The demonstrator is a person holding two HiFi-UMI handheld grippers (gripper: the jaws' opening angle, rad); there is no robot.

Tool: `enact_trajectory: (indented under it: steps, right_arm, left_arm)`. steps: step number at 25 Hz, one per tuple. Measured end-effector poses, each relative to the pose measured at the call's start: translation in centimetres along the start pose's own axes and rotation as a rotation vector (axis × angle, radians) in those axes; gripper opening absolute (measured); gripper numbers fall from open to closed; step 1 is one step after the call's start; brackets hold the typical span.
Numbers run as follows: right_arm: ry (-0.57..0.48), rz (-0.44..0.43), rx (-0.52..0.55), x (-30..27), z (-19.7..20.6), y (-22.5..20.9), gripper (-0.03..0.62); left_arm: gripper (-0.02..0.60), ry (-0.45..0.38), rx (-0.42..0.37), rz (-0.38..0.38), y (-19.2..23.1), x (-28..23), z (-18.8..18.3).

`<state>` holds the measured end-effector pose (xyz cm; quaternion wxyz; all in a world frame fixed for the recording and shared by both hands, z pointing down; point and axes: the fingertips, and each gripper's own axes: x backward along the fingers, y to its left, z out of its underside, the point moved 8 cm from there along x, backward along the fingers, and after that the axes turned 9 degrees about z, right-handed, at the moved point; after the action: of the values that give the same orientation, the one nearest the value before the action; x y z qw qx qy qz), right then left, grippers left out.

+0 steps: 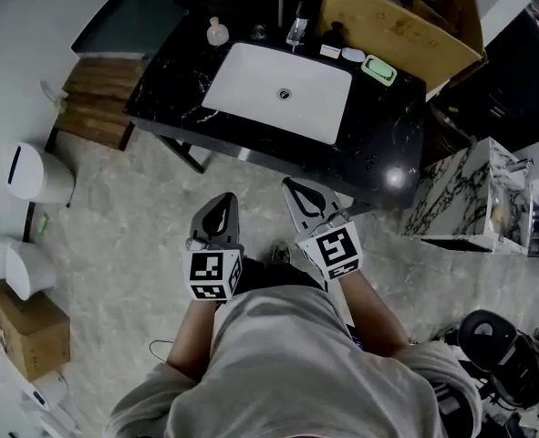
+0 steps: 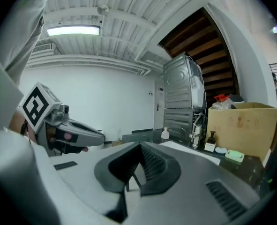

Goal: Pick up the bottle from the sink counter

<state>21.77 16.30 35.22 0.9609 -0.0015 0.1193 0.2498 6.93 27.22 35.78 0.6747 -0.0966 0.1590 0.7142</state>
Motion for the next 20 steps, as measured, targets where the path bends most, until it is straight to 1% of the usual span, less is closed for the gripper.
enact_trajectory:
  steps: [3, 6, 11, 15, 17, 20]
  right_arm:
    - [0.026, 0.024, -0.023, -1.4, 0.4, -1.4, 0.009]
    - [0.024, 0.051, -0.045, -2.2, 0.0, -2.5, 0.009]
    - [0.034, 0.139, -0.061, -3.7, -0.6, -4.4, 0.009]
    - [0.056, 0.198, -0.065, -5.7, 0.0, -5.7, 0.009]
    - [0.062, 0.220, -0.113, -7.1, 0.1, -6.1, 0.009]
    - [0.072, 0.254, -0.269, -9.7, 0.6, -6.6, 0.009]
  left_arm:
    - [0.014, -0.004, -0.005, 0.026, 1.3, -2.8, -1.0]
    - [0.014, -0.006, -0.022, 0.080, 1.9, -6.0, -1.9]
    - [0.014, -0.010, -0.057, 0.180, 3.1, -11.1, -3.5]
    - [0.014, 0.001, -0.079, 0.223, 5.5, -14.0, -4.2]
    - [0.014, 0.012, -0.101, 0.236, 7.1, -15.5, -4.6]
    - [0.014, 0.026, -0.136, 0.284, 9.1, -18.0, -5.4]
